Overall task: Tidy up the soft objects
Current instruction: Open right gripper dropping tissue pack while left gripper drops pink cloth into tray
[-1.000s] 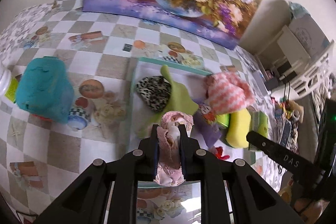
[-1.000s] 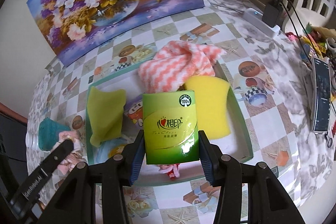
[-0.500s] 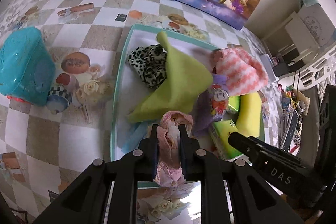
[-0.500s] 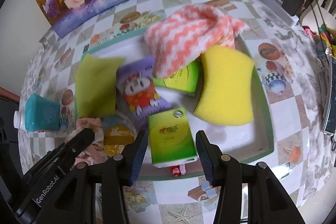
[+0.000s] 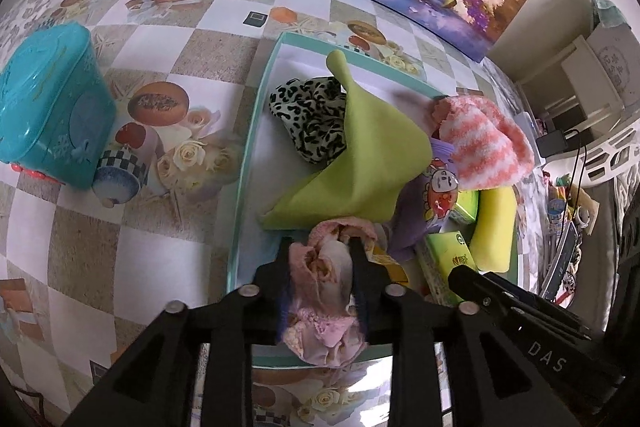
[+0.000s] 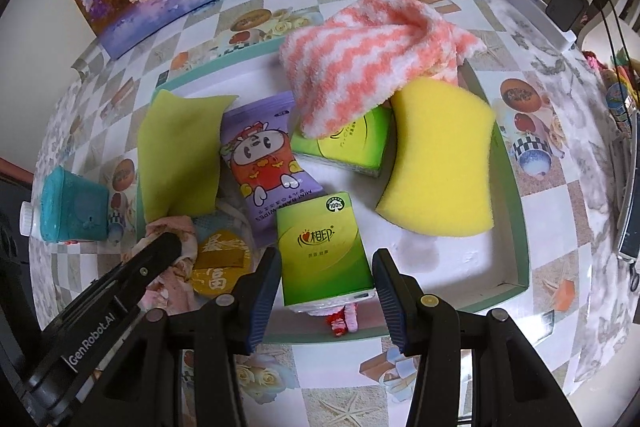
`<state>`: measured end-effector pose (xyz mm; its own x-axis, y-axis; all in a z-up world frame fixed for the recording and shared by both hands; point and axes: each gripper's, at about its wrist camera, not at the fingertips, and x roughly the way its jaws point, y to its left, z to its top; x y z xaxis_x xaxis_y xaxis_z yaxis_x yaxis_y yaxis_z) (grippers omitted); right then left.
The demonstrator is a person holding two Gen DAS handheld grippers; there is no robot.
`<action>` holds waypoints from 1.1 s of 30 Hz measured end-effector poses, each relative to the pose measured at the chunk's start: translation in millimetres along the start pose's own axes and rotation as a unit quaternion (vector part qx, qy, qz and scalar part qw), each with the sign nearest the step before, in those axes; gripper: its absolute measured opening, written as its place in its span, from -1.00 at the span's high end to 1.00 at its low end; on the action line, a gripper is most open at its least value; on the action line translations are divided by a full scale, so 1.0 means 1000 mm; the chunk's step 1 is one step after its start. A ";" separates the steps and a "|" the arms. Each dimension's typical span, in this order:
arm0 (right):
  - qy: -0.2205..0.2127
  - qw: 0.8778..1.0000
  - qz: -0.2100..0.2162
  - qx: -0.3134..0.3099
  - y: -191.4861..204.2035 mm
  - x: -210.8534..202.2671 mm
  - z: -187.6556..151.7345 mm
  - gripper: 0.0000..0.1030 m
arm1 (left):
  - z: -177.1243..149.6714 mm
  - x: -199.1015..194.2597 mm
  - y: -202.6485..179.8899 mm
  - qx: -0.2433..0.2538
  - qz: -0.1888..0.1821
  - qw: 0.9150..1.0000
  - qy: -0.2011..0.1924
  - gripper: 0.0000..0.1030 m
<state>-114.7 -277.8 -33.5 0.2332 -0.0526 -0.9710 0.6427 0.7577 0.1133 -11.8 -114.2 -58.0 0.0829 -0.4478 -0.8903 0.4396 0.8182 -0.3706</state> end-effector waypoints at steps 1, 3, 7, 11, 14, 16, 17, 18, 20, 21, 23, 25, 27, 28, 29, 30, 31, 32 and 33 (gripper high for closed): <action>-0.001 1.000 -0.001 -0.001 0.001 -0.001 0.000 0.01 | 0.000 -0.001 0.000 0.000 0.000 1.000 0.000 0.21; -0.005 1.000 -0.002 -0.004 0.002 -0.003 0.001 0.01 | 0.000 -0.003 -0.002 -0.002 -0.001 1.000 -0.001 0.05; -0.010 1.000 -0.005 -0.005 0.002 -0.007 0.002 0.01 | 0.001 -0.009 -0.004 -0.003 -0.002 1.000 -0.002 0.04; -0.020 1.000 -0.005 -0.007 0.003 -0.014 0.002 0.00 | 0.003 -0.023 -0.008 0.001 -0.010 1.000 -0.017 -0.05; -0.028 1.000 -0.006 -0.008 0.003 -0.018 0.002 0.00 | 0.004 -0.032 -0.010 0.006 -0.011 0.999 -0.029 -0.12; -0.032 0.999 -0.007 -0.009 0.003 -0.021 0.002 0.00 | 0.005 -0.036 -0.011 0.006 -0.013 0.999 -0.034 -0.13; -0.034 0.999 -0.007 -0.009 0.003 -0.023 0.002 0.00 | 0.006 -0.038 -0.011 0.004 -0.013 0.999 -0.037 -0.14; -0.038 0.999 -0.007 -0.009 0.003 -0.025 0.002 0.00 | 0.006 -0.040 -0.011 0.003 -0.010 0.999 -0.040 -0.16; -0.045 0.999 -0.008 -0.010 0.004 -0.030 0.002 0.00 | 0.008 -0.044 -0.010 0.002 0.005 0.999 -0.048 -0.20; -0.051 0.999 -0.008 -0.010 0.004 -0.033 0.002 0.00 | 0.008 -0.046 -0.009 0.002 0.010 0.999 -0.052 -0.24; -0.063 0.998 -0.007 -0.011 0.005 -0.040 0.002 0.00 | 0.009 -0.049 -0.008 0.003 0.024 0.998 -0.062 -0.25; -0.077 0.997 -0.005 -0.013 0.007 -0.048 0.002 -0.16 | 0.010 -0.051 -0.007 0.005 0.037 0.997 -0.069 -0.28; -0.087 0.996 -0.006 -0.015 0.009 -0.052 0.002 -0.25 | 0.010 -0.052 -0.005 0.006 0.053 0.996 -0.076 -0.55; -0.091 0.996 -0.007 -0.016 0.010 -0.054 0.002 -0.29 | 0.010 -0.052 -0.004 0.007 0.060 0.995 -0.079 -0.61; -0.093 0.995 -0.008 -0.017 0.010 -0.055 0.002 -0.37 | 0.010 -0.052 -0.004 0.008 0.069 0.994 -0.082 -0.67; -0.095 0.995 -0.010 -0.017 0.011 -0.056 0.002 -0.41 | 0.011 -0.053 -0.003 0.009 0.078 0.993 -0.085 -0.69; -0.097 0.995 -0.011 -0.016 0.010 -0.057 0.002 -0.47 | 0.011 -0.053 -0.002 0.010 0.086 0.992 -0.088 -0.70; -0.099 0.995 -0.011 -0.014 0.010 -0.057 0.002 -0.50 | 0.011 -0.052 -0.001 0.009 0.093 0.992 -0.089 -0.72; -0.101 0.995 -0.011 -0.012 0.009 -0.057 0.003 -0.56 | 0.011 -0.052 0.000 0.008 0.101 0.991 -0.090 -0.74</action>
<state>-120.7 -269.9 23.2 0.3622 -0.1974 -0.9110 0.6330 0.7695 0.0849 -5.7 -94.8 -8.8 0.3282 -0.3335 -0.8838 0.4120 0.8924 -0.1838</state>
